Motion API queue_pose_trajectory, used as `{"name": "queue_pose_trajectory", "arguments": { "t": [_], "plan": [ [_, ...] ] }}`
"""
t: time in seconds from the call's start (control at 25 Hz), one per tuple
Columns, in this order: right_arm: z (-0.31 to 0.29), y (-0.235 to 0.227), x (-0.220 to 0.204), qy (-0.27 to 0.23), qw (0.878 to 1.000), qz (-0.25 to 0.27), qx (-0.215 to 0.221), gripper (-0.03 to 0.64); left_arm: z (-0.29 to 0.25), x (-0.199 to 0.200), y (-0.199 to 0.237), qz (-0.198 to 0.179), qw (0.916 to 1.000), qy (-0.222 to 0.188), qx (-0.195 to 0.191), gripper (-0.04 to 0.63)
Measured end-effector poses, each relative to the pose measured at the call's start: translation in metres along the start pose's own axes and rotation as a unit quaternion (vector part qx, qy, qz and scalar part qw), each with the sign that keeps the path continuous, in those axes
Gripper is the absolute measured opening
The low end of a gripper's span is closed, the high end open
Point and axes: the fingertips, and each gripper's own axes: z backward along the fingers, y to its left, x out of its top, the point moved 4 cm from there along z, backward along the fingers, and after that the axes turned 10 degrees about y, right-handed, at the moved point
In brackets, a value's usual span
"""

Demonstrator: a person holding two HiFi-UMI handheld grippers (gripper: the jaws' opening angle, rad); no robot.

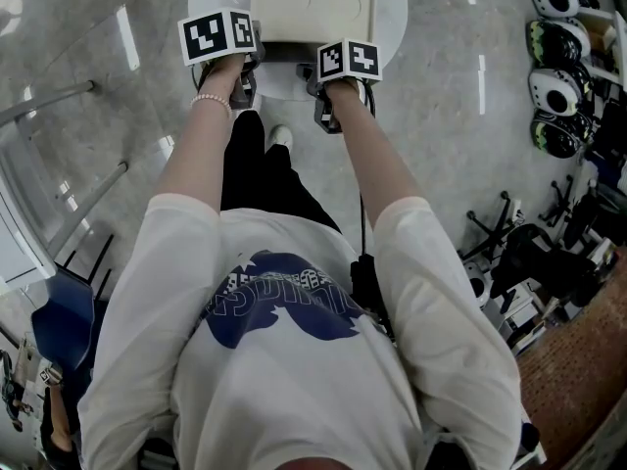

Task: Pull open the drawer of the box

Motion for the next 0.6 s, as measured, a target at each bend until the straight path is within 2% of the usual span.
{"name": "queue_pose_trajectory", "arguments": {
  "t": [0.6],
  "plan": [
    [0.0006,-0.0014,-0.0079,0.005,1.000,0.002,0.001,0.061,-0.0005,0.0010,-0.0023,0.004,1.0000,0.002,0.001,0.067]
  ]
}}
